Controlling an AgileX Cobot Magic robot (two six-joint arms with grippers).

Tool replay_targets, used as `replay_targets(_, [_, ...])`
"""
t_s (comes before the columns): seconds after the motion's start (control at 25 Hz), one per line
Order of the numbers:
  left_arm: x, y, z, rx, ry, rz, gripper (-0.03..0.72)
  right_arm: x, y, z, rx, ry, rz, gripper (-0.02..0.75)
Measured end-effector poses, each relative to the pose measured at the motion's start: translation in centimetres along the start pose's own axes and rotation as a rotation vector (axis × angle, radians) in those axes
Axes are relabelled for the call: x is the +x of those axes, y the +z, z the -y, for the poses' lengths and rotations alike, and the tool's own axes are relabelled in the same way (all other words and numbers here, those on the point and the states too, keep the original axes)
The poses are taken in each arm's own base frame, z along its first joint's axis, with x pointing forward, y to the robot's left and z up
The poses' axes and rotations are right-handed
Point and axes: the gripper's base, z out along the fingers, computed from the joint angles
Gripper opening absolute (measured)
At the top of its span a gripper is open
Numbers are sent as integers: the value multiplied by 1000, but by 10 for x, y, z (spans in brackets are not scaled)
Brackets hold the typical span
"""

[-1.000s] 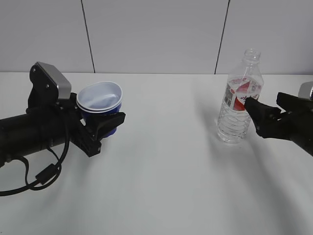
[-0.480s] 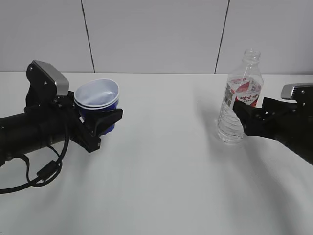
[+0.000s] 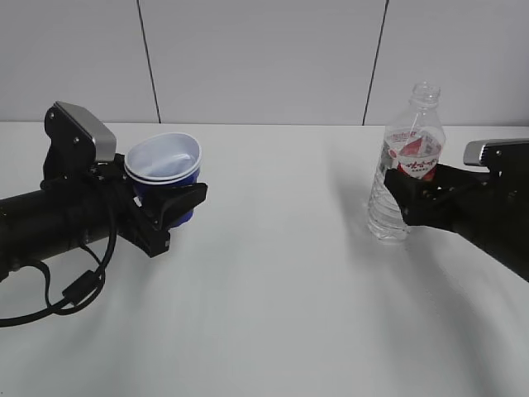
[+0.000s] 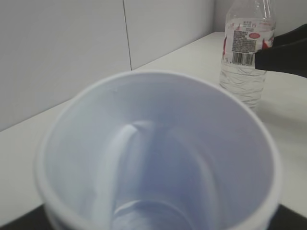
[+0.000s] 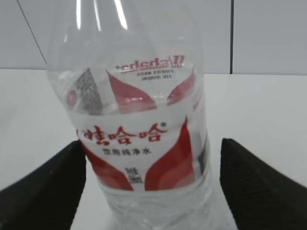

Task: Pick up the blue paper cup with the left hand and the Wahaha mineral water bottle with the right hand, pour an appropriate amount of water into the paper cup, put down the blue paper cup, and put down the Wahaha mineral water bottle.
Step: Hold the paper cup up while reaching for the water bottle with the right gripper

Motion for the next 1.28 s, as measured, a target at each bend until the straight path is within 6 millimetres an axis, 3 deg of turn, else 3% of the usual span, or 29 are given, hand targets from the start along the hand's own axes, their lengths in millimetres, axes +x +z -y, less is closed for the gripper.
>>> replay_targets(0.48, [0, 0, 0, 0, 0, 0, 414, -2, 4, 0, -15, -10, 9, 652])
replay_targets(1.28, [0, 0, 0, -2, -1, 0, 414, 19, 26, 5, -37, 24, -12, 644])
